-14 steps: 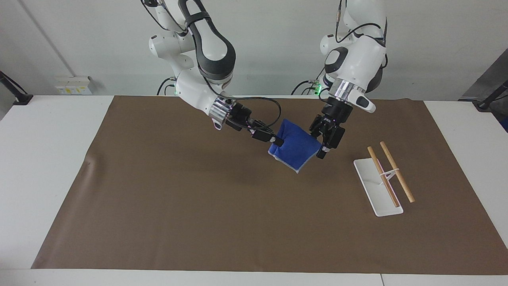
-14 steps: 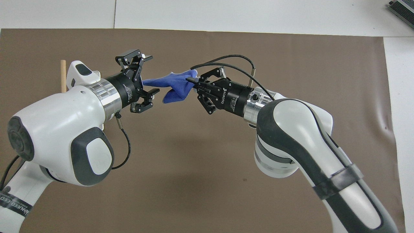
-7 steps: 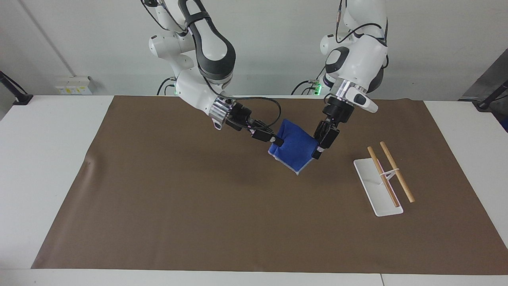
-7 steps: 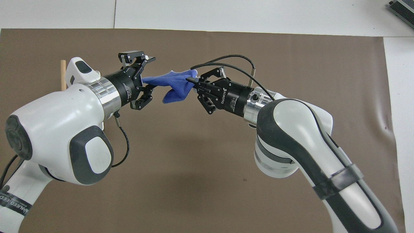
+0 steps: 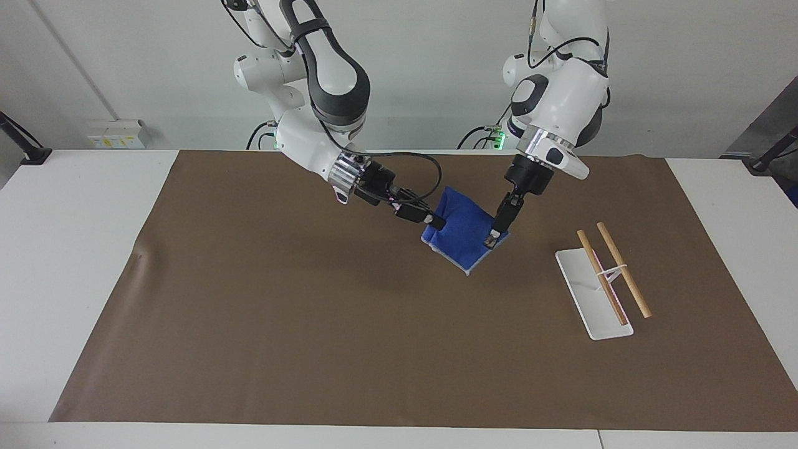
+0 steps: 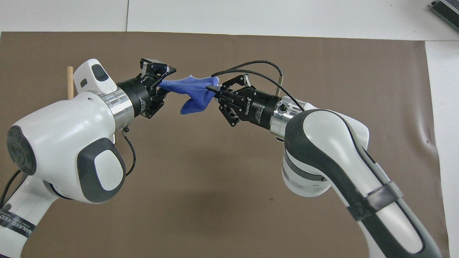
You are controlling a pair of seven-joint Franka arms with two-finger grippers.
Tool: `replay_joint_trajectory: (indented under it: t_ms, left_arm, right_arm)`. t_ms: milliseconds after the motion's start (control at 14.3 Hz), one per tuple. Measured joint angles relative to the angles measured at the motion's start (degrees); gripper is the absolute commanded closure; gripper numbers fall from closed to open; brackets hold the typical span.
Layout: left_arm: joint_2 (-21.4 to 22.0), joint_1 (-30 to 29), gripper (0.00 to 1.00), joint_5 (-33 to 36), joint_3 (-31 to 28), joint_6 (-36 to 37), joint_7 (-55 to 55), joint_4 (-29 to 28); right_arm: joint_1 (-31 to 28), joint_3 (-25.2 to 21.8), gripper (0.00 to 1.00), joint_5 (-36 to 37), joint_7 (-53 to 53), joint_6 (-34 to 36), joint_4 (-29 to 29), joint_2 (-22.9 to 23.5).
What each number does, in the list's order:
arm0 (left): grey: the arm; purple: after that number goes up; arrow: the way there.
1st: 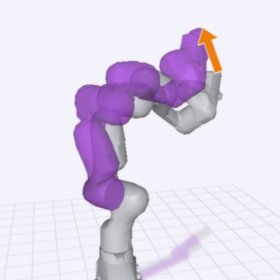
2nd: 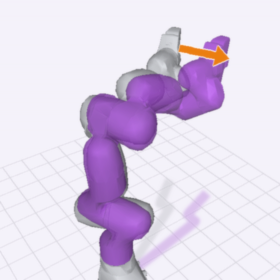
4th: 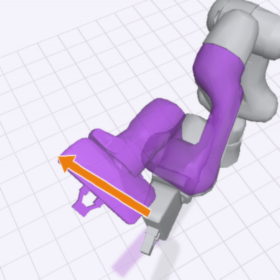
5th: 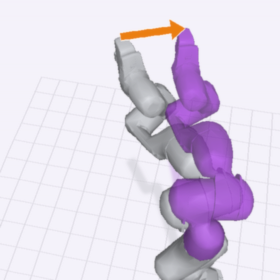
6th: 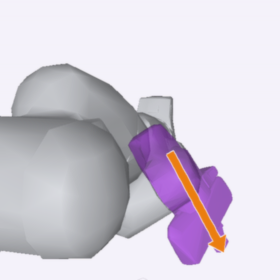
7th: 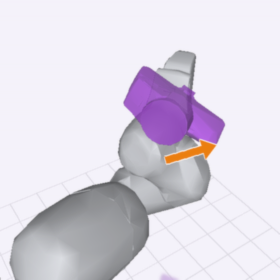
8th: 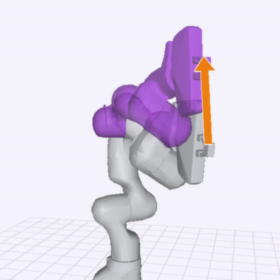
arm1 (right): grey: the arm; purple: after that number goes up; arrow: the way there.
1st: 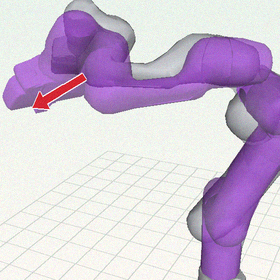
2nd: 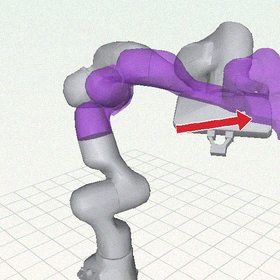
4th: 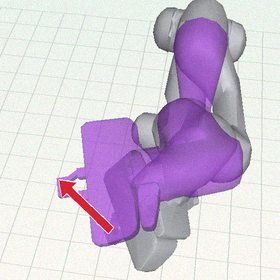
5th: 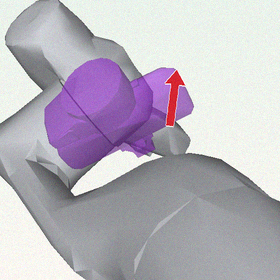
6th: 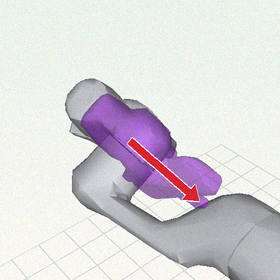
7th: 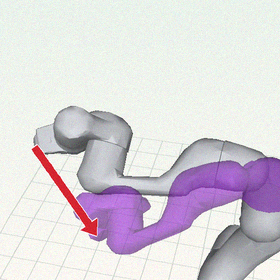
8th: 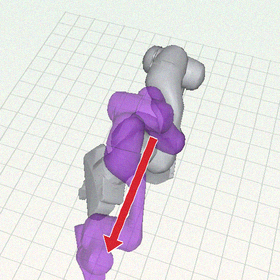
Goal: Right arm passes towel to left arm to hang
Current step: 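Open the right gripper and withdraw it while the left gripper pulls towel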
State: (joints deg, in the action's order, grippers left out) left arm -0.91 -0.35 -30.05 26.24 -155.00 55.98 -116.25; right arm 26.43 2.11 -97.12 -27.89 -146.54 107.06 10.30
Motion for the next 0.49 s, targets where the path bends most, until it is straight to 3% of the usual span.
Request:
replay_joint_trajectory:
  t_ms: [279,349,419,489]
  left_arm:
    - [0.0,0.0,1.0,0.0,-0.01,1.02,-4.27,0.01]
    - [0.0,-0.01,1.0,0.0,-0.07,1.04,-6.28,0.01]
    - [0.0,-0.07,1.0,0.0,-0.18,1.04,-8.14,0.02]
    - [0.0,-0.13,1.0,0.0,-0.31,1.04,-9.57,0.09]
  right_arm:
    - [0.0,0.0,1.0,0.0,0.0,0.0,0.0,0.0]
    - [0.0,0.0,0.93,0.0,0.0,0.0,0.0,0.0]
    - [0.0,0.0,0.57,0.0,0.0,0.0,0.0,0.0]
    - [-0.01,0.0,0.1,0.0,0.08,-0.01,-0.01,0.0]
